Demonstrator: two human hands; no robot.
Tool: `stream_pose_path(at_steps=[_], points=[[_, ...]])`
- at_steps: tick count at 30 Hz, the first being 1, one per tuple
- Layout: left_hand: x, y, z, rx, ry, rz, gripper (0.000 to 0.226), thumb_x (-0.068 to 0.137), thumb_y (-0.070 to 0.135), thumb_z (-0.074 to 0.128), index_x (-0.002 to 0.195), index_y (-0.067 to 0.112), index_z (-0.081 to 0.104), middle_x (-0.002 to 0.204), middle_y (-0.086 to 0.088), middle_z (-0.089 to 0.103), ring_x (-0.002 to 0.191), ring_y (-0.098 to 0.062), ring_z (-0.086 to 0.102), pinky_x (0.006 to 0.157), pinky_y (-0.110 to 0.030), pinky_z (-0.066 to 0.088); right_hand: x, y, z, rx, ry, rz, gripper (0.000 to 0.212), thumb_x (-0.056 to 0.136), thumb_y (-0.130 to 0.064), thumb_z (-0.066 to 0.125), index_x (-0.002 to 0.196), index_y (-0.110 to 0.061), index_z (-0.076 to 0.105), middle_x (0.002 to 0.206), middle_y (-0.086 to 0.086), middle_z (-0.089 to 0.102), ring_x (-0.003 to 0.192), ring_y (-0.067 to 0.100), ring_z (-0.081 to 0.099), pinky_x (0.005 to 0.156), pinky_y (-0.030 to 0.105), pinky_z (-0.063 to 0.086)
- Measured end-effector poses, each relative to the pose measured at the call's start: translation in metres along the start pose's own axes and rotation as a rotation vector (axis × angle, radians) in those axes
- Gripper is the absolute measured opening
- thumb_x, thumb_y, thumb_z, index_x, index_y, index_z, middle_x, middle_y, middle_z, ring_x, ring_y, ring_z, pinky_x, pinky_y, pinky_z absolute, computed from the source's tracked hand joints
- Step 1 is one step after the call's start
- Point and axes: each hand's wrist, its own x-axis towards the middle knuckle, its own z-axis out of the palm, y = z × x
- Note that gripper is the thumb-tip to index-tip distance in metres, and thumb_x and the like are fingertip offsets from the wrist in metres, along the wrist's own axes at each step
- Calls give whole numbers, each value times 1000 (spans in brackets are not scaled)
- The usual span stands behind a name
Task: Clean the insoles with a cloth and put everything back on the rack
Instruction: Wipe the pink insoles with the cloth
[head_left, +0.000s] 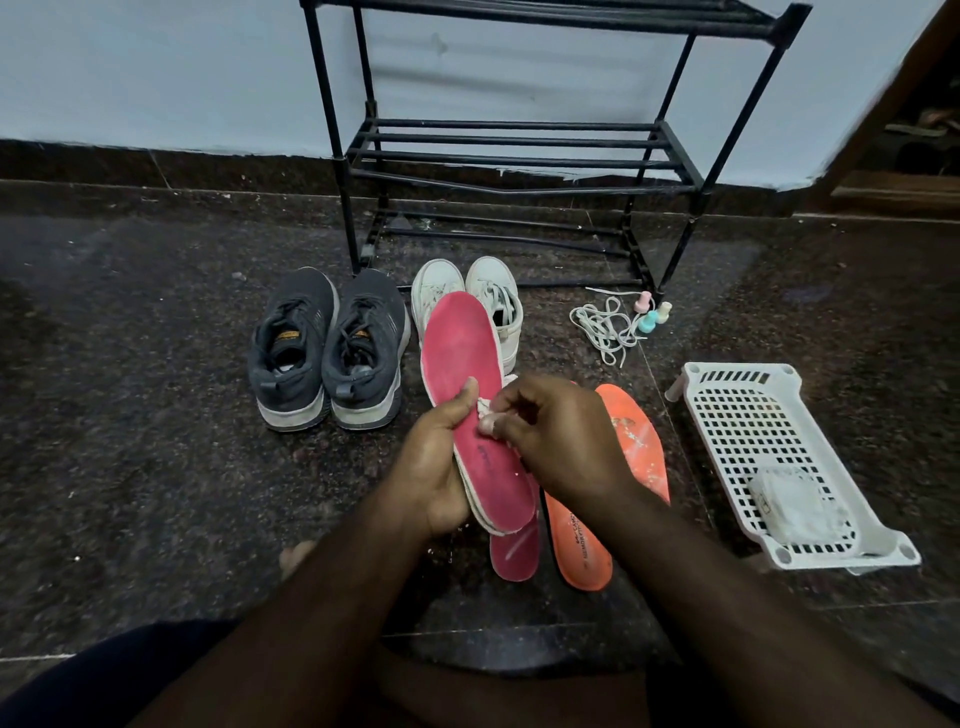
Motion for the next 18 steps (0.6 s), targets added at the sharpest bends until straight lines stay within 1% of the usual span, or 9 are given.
stream_pose_path(at_steps=[2, 4, 5, 6, 7, 9, 12, 16, 18], points=[[1, 0, 0, 15, 14, -17, 30, 99, 24, 52, 106, 0, 67, 96, -17, 71, 84, -26, 71, 85, -40, 58, 6, 3, -8, 40, 23, 46, 2, 81, -21, 75, 80, -21, 74, 75, -7, 68, 59, 4, 63, 63, 30, 52], [3, 0, -1, 39, 28, -45, 27, 97, 18, 52, 110, -2, 67, 101, -16, 73, 85, -24, 73, 78, -35, 60, 14, 10, -21, 35, 28, 122, 10, 87, -11, 69, 94, -18, 73, 83, -8, 67, 58, -7, 59, 62, 9, 45], [4, -1, 0, 58, 31, -62, 28, 98, 17, 51, 110, -3, 67, 99, -15, 73, 81, -22, 74, 72, -33, 61, 15, 15, -26, 20, -26, 157, 18, 88, -7, 67, 101, -18, 73, 84, -11, 66, 60, -11, 58, 62, 4, 41], [5, -3, 1, 82, 39, -79, 29, 99, 18, 50, 108, -3, 67, 94, -15, 74, 76, -21, 74, 67, -31, 61, 15, 20, -29, 44, -102, 198, 22, 88, -4, 66, 100, -20, 73, 83, -12, 68, 62, -11, 60, 64, 6, 42], [7, -6, 1, 104, 51, -96, 29, 99, 18, 50, 106, -4, 67, 89, -15, 73, 72, -21, 73, 64, -30, 61, 13, 23, -30, 94, -166, 237, 22, 87, -1, 65, 96, -19, 75, 78, -9, 71, 64, -7, 63, 65, 12, 45], [10, -11, -1, 150, 68, -133, 28, 97, 18, 51, 102, -5, 68, 85, -17, 72, 69, -22, 71, 62, -30, 60, 9, 30, -33, 153, -188, 297, 16, 86, -2, 66, 86, -15, 76, 73, -1, 74, 65, 5, 67, 62, 21, 47], [14, -18, 0, 221, 36, -179, 28, 90, 16, 54, 99, -4, 71, 89, -17, 71, 68, -21, 67, 61, -29, 57, 5, 38, -45, 257, -230, 401, 12, 84, 2, 65, 82, -8, 71, 73, 5, 72, 61, 6, 63, 54, 18, 44], [16, -29, 2, 250, -27, -175, 40, 84, 14, 52, 120, -3, 60, 100, -14, 73, 62, -16, 66, 56, -26, 55, 2, 46, -55, 411, -309, 479, 20, 83, 11, 60, 87, -8, 66, 73, 4, 68, 59, 11, 62, 52, 24, 48], [16, -31, 1, 268, -48, -200, 45, 85, 16, 52, 124, -5, 57, 92, -13, 74, 60, -15, 65, 55, -25, 55, 6, 54, -69, 354, -233, 507, 19, 82, 12, 60, 88, -6, 66, 67, 5, 66, 53, 12, 61, 49, 24, 49]])
